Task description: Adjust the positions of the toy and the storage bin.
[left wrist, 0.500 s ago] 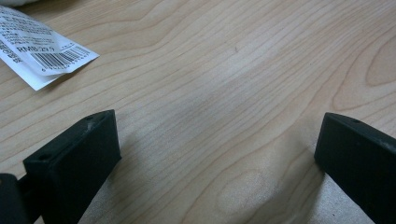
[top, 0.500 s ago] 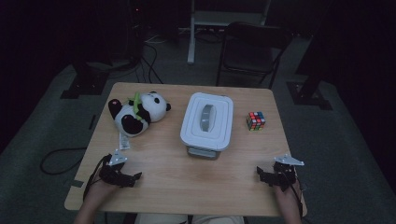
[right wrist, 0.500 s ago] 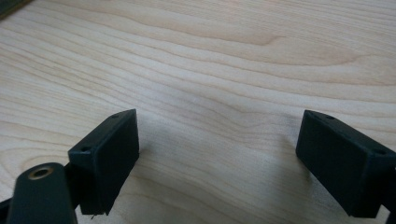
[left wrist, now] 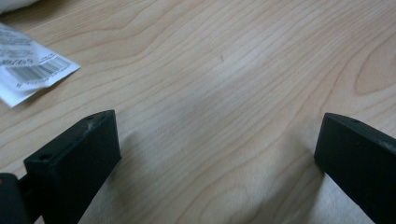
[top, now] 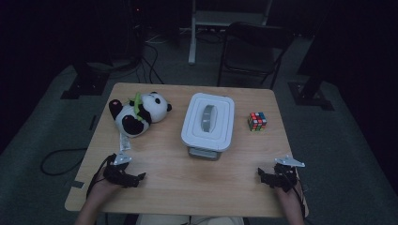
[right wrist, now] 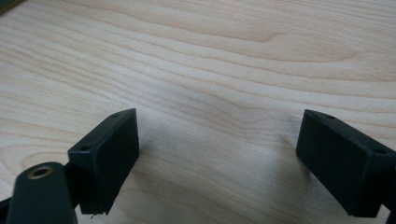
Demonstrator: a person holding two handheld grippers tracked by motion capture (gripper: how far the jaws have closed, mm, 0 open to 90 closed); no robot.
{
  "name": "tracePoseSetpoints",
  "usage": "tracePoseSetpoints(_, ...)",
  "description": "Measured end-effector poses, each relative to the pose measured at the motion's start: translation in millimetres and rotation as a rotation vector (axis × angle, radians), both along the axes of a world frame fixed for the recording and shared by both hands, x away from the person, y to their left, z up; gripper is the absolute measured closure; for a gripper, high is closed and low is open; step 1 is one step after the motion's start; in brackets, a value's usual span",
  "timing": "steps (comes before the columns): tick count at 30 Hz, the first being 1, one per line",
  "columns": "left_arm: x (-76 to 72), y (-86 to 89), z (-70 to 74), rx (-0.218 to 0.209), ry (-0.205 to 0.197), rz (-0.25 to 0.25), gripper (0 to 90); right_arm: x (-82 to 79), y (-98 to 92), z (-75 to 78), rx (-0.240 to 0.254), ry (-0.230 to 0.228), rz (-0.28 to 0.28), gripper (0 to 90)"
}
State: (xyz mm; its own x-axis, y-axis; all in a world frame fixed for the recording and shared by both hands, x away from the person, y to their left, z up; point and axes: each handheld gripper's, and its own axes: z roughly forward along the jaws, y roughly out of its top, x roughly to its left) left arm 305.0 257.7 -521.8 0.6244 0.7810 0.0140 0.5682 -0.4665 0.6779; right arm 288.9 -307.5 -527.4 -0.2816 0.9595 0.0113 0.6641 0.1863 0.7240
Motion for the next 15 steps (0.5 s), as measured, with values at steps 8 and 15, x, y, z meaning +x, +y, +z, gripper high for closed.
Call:
tracePoseSetpoints(8, 17.8, -18.3, 14.7, -0.012, -0.032, -0.022, 0.9, 11.3, 10.3, 14.2, 0.021, -0.042, 0.005, 12.5)
tracePoseSetpoints(15, 36.4, -38.3, 21.3, -0.020, -0.055, -0.059, 0.9, 29.2, 30.4, 25.5, 0.036, -0.064, 0.063, 12.5)
